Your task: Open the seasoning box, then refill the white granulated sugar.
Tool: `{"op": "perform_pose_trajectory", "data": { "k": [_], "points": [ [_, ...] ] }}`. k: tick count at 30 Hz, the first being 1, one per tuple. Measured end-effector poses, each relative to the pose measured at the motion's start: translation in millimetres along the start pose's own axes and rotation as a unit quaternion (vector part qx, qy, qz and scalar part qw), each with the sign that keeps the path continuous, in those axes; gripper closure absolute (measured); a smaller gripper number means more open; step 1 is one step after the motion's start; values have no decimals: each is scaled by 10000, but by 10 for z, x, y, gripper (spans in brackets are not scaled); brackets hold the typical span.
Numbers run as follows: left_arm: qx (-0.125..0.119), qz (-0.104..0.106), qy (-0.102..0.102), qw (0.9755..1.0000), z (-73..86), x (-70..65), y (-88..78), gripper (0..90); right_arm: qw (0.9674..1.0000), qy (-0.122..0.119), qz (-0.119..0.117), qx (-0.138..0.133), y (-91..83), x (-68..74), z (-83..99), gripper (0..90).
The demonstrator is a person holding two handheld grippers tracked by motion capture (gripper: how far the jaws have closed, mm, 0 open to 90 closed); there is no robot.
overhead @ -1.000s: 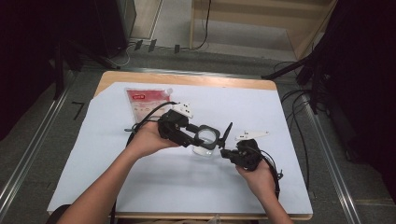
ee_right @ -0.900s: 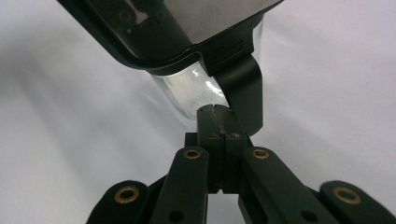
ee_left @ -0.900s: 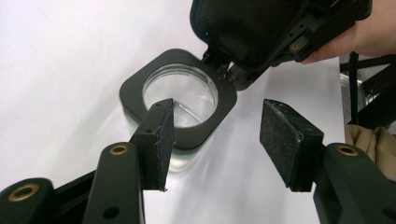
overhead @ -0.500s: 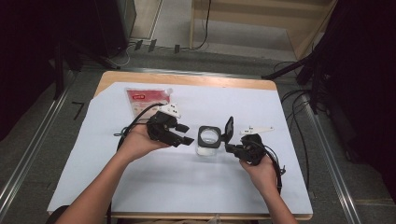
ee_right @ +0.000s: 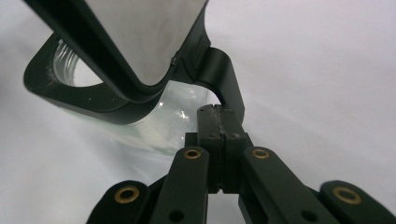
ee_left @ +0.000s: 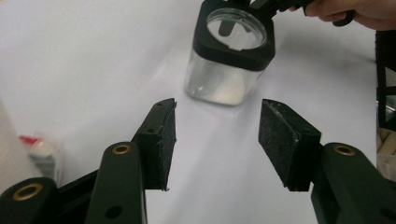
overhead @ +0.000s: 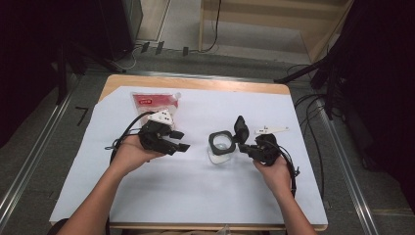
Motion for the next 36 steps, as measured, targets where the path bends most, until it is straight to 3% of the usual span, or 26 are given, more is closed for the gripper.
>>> {"op": "perform_pose_trajectory", "data": {
  "k": [11, 15, 20, 24, 26, 29, 36],
  "points": [
    [-154, -192, -246, 9994, 178, 171, -181, 499, 9999, -29, 37, -102, -107, -15, -7, 834],
    [-219, -345, -344, 9986, 222, 280, -241, 490, 9999, -53, -80, -86, -176, 68, 44, 732],
    [-180, -458, -386, 9980, 255, 340, -287, 467, 9996, -130, -168, -164, -222, 149, 67, 693],
    [-245, -402, -587, 9972, 269, 410, -385, 444, 9992, -289, -231, -150, -250, 286, 127, 663],
    [-250, -401, -623, 9969, 280, 431, -410, 444, 9991, -302, -257, -155, -246, 307, 133, 650],
    [-226, -407, -719, 9963, 318, 492, -501, 457, 9996, -104, -268, -32, -245, 341, 187, 568],
    [-320, -460, -945, 9940, 368, 629, -713, 484, 9990, -261, -315, -180, -314, 463, 215, 549]
  ]
}}
Point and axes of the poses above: each handheld gripper's, and its own axes: y roughly forward along the jaws, z roughly out of its underside, x roughly to its left, the point moved 8 cm from there along y, roughly forward along the jaws, and after that the axes turned 2 degrees about y, right-handed, at the moved point
